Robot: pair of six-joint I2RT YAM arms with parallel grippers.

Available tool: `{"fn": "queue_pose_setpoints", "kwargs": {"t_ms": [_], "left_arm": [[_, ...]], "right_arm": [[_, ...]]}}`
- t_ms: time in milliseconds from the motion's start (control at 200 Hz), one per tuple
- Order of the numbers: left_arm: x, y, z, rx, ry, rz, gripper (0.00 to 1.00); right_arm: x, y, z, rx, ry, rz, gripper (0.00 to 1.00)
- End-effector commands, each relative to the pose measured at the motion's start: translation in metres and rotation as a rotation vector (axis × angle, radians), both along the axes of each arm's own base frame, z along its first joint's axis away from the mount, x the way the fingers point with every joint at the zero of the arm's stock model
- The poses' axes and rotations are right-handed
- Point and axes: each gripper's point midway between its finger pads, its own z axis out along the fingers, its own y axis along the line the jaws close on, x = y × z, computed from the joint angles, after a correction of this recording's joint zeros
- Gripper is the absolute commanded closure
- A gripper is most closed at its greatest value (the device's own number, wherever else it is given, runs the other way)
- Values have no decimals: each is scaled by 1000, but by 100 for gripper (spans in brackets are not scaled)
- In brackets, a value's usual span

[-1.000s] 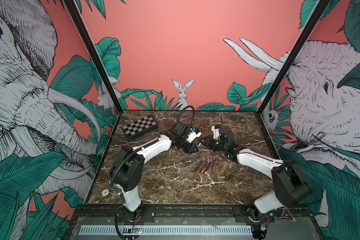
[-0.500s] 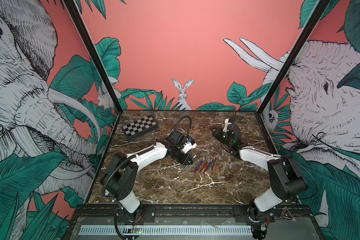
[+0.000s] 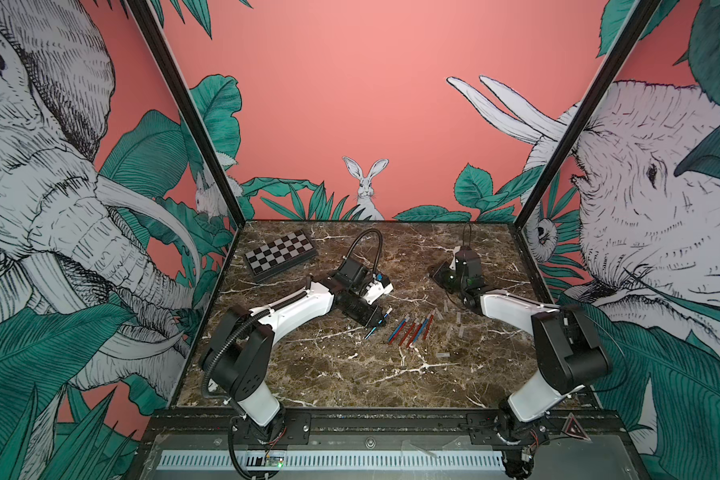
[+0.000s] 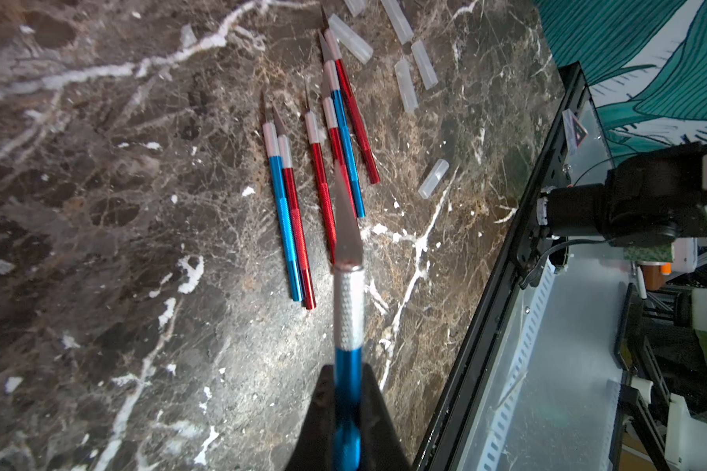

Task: Remove protective caps from carving knives
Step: Place the protective sleeve at the center of the board.

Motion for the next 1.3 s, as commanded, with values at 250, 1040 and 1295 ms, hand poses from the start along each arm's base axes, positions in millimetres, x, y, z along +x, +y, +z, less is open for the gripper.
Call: {"fn": "queue_pose_setpoints", "kwargs": {"t_ms": [250, 1040, 1295], "left_arm": [[51, 6, -32, 166, -28, 94, 100], [50, -5, -75, 266, 2, 113, 100], [49, -13, -78, 259, 4, 116, 95]], "right_arm": [[-43, 0, -65, -81, 291, 205, 88], [-45, -7, -81, -206, 398, 212, 77], [-44, -12, -43, -219, 311, 196, 75]]}}
